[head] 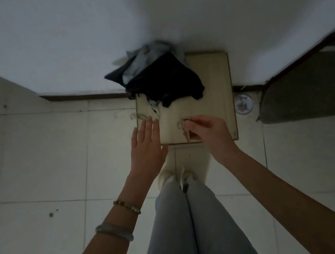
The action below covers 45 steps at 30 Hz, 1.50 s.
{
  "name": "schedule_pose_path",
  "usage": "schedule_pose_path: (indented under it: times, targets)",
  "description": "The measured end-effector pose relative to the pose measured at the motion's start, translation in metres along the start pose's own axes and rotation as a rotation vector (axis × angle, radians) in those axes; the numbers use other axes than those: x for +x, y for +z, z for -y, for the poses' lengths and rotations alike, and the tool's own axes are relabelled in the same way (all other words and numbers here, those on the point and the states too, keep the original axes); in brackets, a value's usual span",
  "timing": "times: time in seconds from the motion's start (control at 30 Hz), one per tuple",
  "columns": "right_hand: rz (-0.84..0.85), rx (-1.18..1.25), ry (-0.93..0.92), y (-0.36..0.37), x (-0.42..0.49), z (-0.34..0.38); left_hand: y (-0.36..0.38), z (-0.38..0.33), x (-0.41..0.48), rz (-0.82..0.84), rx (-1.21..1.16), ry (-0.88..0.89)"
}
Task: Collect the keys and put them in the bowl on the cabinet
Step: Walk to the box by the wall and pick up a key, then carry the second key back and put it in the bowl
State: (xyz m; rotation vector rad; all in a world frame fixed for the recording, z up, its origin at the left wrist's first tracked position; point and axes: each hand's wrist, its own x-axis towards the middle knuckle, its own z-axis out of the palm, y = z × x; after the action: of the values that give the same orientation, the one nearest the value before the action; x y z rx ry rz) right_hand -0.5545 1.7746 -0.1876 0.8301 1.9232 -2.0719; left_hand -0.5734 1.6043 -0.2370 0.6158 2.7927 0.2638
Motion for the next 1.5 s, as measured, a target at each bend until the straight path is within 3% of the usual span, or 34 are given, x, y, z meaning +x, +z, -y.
schedule_pose_path:
  times: [0.13,0.23,0.47,0.8,1.23,1.5]
  targets:
    - [0.159,0.296,0.093,0.017,-0.046,0.080,-0.084,-0.005,-0.034,-0.104,0.003,-0.079]
    - [0.305,0.376,0.097,0.033,-0.079,0.129,-0.143,-0.011,-0.063,-0.229,-0.004,-0.141]
    - [0.595,0.281,-0.022,0.076,-0.137,0.203,-0.227,-0.013,-0.128,-0.507,0.039,-0.305]
    - [0.893,0.063,0.033,0.178,-0.170,0.211,-0.249,0.042,-0.224,-0.643,0.063,-0.722]
    - [1.010,-0.062,0.091,0.401,-0.178,0.208,-0.276,0.221,-0.288,-0.694,0.053,-0.942]
    - [1.024,-0.054,0.079,0.546,-0.188,0.207,-0.311,0.351,-0.312,-0.664,0.088,-0.923]
